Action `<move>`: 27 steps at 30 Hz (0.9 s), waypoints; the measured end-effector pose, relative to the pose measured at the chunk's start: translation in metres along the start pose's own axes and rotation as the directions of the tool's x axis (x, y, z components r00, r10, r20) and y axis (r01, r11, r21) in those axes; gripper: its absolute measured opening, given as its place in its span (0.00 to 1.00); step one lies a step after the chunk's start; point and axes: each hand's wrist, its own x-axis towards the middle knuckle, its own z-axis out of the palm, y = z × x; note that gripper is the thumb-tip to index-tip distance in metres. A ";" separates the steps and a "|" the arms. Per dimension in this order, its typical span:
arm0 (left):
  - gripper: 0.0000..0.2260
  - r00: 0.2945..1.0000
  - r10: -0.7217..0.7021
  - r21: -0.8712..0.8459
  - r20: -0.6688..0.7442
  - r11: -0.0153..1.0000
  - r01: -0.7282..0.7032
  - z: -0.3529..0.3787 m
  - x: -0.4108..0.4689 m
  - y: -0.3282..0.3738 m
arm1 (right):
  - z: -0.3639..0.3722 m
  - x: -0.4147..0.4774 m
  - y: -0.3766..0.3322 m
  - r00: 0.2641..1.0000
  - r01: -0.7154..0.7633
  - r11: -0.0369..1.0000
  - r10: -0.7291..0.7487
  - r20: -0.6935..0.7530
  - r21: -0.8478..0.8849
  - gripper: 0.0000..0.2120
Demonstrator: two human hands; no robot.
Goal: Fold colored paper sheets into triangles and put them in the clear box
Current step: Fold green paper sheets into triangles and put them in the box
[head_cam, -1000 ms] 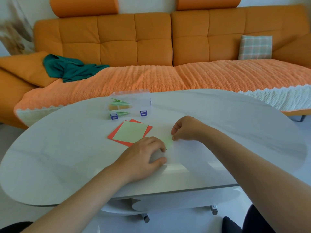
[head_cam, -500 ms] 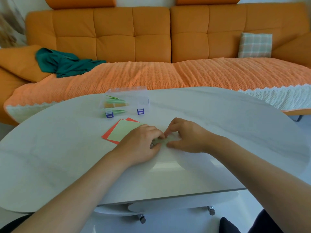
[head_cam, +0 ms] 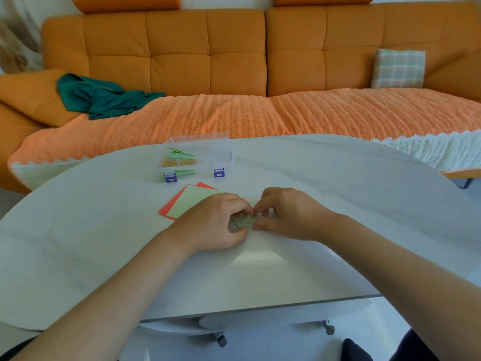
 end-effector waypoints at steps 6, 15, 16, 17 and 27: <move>0.08 0.999 -0.018 -0.074 -0.034 0.997 0.016 -0.002 -0.001 -0.005 | 0.010 0.002 -0.004 0.926 0.282 0.893 -0.349 -0.144 -0.352 0.17; 0.04 0.987 0.021 -0.034 -0.157 0.999 -0.026 0.004 -0.007 -0.015 | 0.023 0.008 -0.002 0.868 0.297 0.838 -0.437 -0.237 -0.458 0.16; 0.04 0.984 0.017 -0.036 -0.178 0.999 -0.023 0.004 -0.008 -0.015 | 0.023 0.007 -0.003 0.888 0.273 0.875 -0.389 -0.245 -0.400 0.18; 0.04 0.980 -0.006 -0.059 -0.198 0.998 -0.005 0.004 -0.008 -0.014 | 0.021 0.006 -0.005 0.911 0.240 0.914 -0.329 -0.248 -0.328 0.20; 0.06 0.877 -0.467 -0.591 -0.115 0.742 0.317 -0.014 -0.001 0.006 | -0.012 0.008 -0.023 0.971 -0.128 0.848 0.212 -0.107 0.515 0.06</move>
